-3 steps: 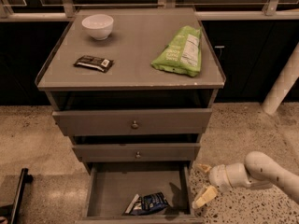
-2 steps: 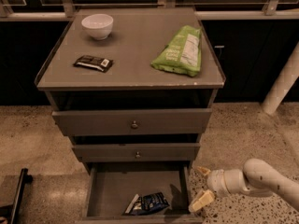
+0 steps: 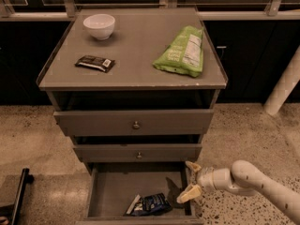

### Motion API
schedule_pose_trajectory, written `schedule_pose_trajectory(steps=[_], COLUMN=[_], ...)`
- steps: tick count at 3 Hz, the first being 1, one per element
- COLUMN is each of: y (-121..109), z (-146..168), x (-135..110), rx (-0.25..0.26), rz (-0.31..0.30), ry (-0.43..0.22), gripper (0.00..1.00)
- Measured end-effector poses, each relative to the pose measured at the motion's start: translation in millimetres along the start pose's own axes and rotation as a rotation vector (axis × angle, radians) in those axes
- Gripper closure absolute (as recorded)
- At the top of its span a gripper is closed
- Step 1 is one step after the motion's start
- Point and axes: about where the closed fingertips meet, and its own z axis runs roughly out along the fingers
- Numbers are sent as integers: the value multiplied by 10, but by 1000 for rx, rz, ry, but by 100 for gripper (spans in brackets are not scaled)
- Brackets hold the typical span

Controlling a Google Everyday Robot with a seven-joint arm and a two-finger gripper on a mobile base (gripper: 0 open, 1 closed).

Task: Pick blue chip bag from bottom drawer and place on counter

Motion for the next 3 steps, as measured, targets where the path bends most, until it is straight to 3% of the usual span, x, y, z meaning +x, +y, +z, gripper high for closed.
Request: schedule_pose_trajectory(steps=[2,3], y=[-17,-14], z=[28,251], x=[28,85], rx=[15,22], rz=[6,22], ry=[-7,-53], gripper=[0,0])
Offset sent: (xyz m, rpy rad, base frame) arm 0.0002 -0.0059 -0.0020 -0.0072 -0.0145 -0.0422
